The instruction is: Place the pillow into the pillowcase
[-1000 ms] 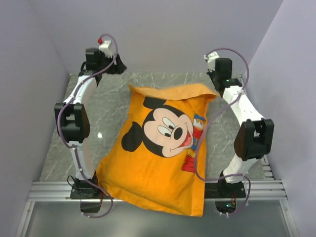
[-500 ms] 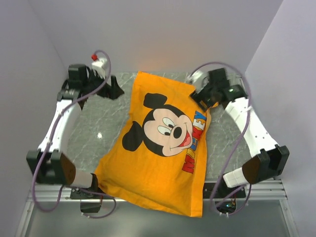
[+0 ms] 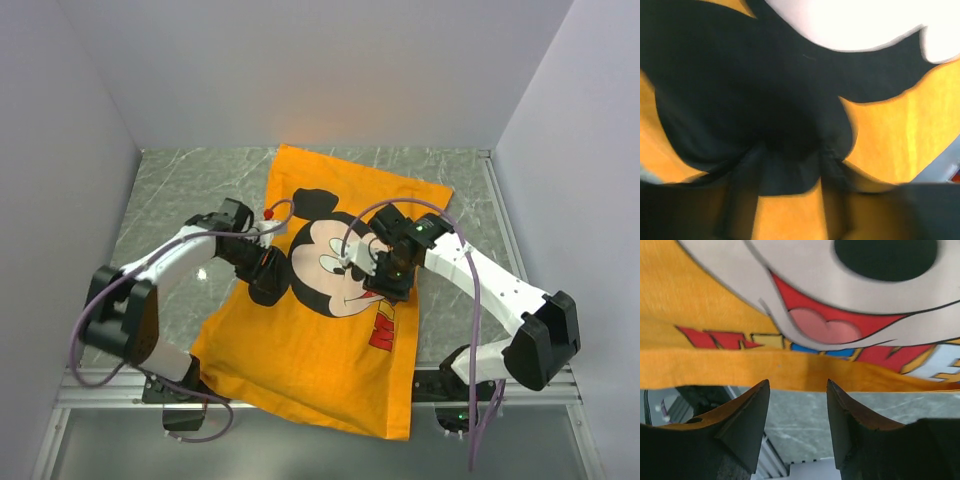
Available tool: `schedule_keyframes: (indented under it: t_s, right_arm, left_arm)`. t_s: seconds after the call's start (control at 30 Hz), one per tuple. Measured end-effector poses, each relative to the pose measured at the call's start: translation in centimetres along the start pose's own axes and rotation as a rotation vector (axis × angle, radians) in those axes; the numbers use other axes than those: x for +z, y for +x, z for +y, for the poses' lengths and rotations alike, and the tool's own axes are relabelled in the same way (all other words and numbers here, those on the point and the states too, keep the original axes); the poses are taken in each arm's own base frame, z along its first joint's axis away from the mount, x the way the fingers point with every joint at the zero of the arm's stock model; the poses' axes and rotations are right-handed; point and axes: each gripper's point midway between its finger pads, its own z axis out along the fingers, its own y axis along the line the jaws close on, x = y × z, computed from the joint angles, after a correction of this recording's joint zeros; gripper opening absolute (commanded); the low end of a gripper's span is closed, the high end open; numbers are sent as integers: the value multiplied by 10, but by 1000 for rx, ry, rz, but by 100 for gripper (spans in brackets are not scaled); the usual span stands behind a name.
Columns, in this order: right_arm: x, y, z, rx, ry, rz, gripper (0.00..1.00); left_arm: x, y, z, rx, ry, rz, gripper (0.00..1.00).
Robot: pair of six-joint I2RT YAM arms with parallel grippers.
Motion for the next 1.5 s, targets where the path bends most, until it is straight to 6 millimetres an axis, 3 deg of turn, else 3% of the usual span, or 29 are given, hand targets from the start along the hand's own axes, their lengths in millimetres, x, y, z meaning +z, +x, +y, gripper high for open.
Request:
schedule_keyframes:
  t_s: [0.1, 0.17, 0.23, 0.27, 0.3, 0.33, 0.4, 0.43, 0.5, 0.6, 0.67, 0.73, 0.77, 0.83, 0.9, 0.97, 1.1, 1.17, 1.2, 1.27, 1.33, 1.4, 1.5]
  right_arm:
    - [8, 19, 14, -7, -45, 64, 53]
    - [14, 25, 22, -13, -75, 90, 51]
    - [20, 26, 30, -31, -106, 104, 51]
    - [23, 23, 34, -45, -122, 111, 51]
    - [28, 18, 38, -64, -139, 108, 50]
    - [35, 12, 41, -79, -155, 112, 50]
    - [49, -6, 45, -98, -191, 118, 50]
    - [57, -18, 45, -102, -200, 117, 51]
    - [69, -50, 38, -103, -208, 99, 51]
    - [86, -125, 7, -87, -155, -2, 52]
    - [90, -183, -20, -67, -105, -95, 55]
    - [87, -232, -44, -52, -60, -194, 59]
    - [80, -250, -52, -45, -42, -244, 60]
    - [62, -263, -61, -20, -32, -309, 63]
    - [34, -256, -77, 43, -15, -368, 65]
    - [-1, -230, -111, 149, 51, -424, 67]
    - [-69, -140, -222, 438, 321, -493, 67]
    - [-90, -77, -280, 601, 466, -478, 67]
    - [-92, -52, -300, 664, 502, -458, 67]
    - [-88, -22, -328, 745, 533, -432, 67]
    - [-71, -3, -349, 802, 519, -409, 65]
    - [-41, 6, -357, 845, 459, -384, 64]
    - [7, 11, -345, 897, 324, -332, 61]
  left_arm:
    - [19, -4, 14, -38, -13, 86, 3]
    - [24, -22, 29, -55, -29, 114, 0]
    - [23, -58, 48, -55, -55, 87, 0]
    - [20, -80, 58, -53, -68, 57, 5]
    - [14, -110, 71, -42, -86, 3, 18]
    - [5, -143, 86, -26, -107, -66, 46]
    - [-25, -209, 114, 16, -154, -235, 60]
    - [-45, -233, 124, 35, -176, -315, 75]
    - [-81, -255, 135, 38, -207, -420, 77]
    - [-140, -251, 143, 3, -261, -556, 88]
    - [-169, -226, 139, -43, -285, -613, 99]
    - [-194, -204, 132, -76, -311, -669, 99]
    - [-204, -196, 126, -78, -326, -693, 99]
    - [-214, -186, 112, -61, -333, -727, 99]
    - [-212, -180, 98, -38, -311, -741, 99]
    - [-201, -172, 90, -32, -276, -734, 99]
    - [-157, -147, 97, -116, -203, -662, 99]
    - [-137, -133, 103, -173, -175, -618, 99]
    - [-131, -128, 104, -196, -162, -604, 99]
    - [-123, -121, 106, -221, -152, -585, 99]
    - [-122, -119, 105, -222, -146, -581, 99]
    - [-122, -119, 105, -222, -146, -579, 99]
    - [-122, -118, 104, -219, -147, -576, 99]
